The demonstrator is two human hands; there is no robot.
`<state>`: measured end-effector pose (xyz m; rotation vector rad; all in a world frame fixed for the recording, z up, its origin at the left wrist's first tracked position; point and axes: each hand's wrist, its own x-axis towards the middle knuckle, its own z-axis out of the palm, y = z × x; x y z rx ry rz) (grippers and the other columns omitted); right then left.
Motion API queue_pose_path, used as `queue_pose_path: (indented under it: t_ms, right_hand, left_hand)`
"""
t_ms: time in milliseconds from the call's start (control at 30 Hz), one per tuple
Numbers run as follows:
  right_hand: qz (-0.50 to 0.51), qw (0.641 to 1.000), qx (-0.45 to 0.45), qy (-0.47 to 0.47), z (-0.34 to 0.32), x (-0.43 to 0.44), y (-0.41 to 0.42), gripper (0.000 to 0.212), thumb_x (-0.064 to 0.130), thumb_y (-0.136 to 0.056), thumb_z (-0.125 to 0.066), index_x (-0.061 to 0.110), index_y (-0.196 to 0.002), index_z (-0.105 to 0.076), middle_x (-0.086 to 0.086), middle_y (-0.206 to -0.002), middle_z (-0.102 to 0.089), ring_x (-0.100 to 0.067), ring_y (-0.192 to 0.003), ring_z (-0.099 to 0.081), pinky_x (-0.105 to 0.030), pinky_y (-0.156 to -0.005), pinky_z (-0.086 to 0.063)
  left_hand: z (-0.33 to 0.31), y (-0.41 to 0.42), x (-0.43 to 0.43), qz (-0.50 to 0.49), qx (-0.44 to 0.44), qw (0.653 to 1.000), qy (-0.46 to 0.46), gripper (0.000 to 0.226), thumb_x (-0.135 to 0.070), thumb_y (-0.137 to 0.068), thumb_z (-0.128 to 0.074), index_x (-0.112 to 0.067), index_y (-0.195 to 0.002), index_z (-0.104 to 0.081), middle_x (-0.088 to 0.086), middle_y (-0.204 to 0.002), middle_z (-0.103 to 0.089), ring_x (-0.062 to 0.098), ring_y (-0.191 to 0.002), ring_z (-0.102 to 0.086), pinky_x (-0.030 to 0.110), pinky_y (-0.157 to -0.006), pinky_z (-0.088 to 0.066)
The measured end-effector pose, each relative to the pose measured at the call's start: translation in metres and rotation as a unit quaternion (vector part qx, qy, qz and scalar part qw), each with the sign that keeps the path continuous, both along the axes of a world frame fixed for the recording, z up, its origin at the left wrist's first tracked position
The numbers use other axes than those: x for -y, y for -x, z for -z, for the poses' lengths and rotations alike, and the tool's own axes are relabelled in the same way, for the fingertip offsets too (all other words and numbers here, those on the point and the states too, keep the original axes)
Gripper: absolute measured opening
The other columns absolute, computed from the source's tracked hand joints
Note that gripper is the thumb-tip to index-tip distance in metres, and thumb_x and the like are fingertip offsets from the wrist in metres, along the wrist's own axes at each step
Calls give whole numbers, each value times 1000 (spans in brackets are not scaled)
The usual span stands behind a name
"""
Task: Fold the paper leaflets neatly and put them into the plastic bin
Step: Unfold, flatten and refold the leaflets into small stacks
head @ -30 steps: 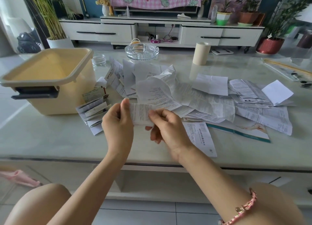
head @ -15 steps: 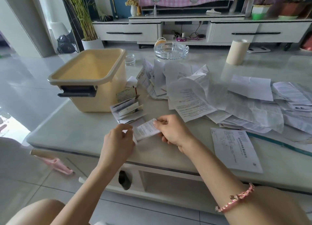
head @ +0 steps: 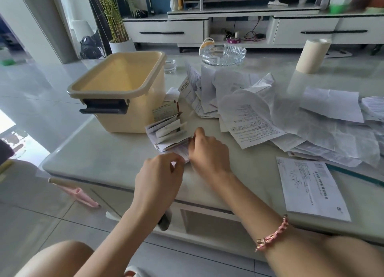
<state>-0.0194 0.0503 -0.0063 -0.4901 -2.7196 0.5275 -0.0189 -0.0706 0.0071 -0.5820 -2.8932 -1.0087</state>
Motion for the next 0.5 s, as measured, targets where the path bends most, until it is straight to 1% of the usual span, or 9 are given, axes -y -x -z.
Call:
queue_pose_path:
  t_ms: [133,200,267,300,367,433,500]
  right_hand:
    - [1,999,-28,-16,-10,-8,-9,22,21,-99,-31,7,-107,-47,-12,-101,-64,-31,-85,-60,-29,-59,-28]
    - [9,999,-44,-7,-22,-22,-21,24,23,-99,-34,8,-106,-51,-11,-101,-64,-30,-82,-57,-28,-56,-28]
    - [13,999,-38,30,-35,-40,-37,24,27,-98,-38,10,-105,-54,-10,-97,-64,-31,-87,-57,-29,-62,-32]
    - [13,998,-26,49,-41,-50,-49,24,29,-98,-41,11,-104,-55,-8,-92,-64,-31,-88,-57,-29,-64,-34]
    - [6,997,9,75,-50,-71,-73,22,30,-96,-46,13,-103,-57,-3,-83,-60,-25,-85,-56,-29,-67,-39]
    - [6,995,61,81,-57,-89,-100,24,31,-94,-51,14,-110,-57,-1,-92,-60,-19,-87,-56,-28,-73,-43]
    - [3,990,117,84,-60,-102,-123,39,34,-90,-58,17,-124,-52,0,-112,-58,-11,-97,-53,-24,-81,-40]
  left_hand:
    - [-3,-9,-6,25,-14,992,121,30,-41,-96,-40,-32,-111,-65,1,-92,-67,26,-90,-61,28,-68,-42]
    - [-4,-14,-9,30,-26,989,144,32,-43,-96,-38,-32,-115,-61,2,-97,-67,27,-92,-61,29,-72,-46]
    - [-6,-18,-15,37,-49,991,121,31,-41,-96,-37,-31,-112,-62,2,-90,-67,27,-85,-62,29,-69,-46]
    - [-8,-21,-20,45,-59,993,96,30,-38,-96,-37,-30,-109,-63,2,-85,-67,27,-80,-62,29,-66,-46]
    - [-10,-28,-30,72,-64,994,53,28,-34,-96,-38,-27,-102,-64,0,-73,-65,25,-70,-60,28,-61,-44]
    - [-8,-37,-40,114,-64,991,28,27,-31,-96,-40,-24,-97,-66,-1,-65,-64,23,-64,-59,28,-58,-43]
    - [-6,-45,-50,143,-56,988,14,26,-30,-95,-42,-23,-93,-66,-1,-62,-63,22,-63,-59,28,-56,-43]
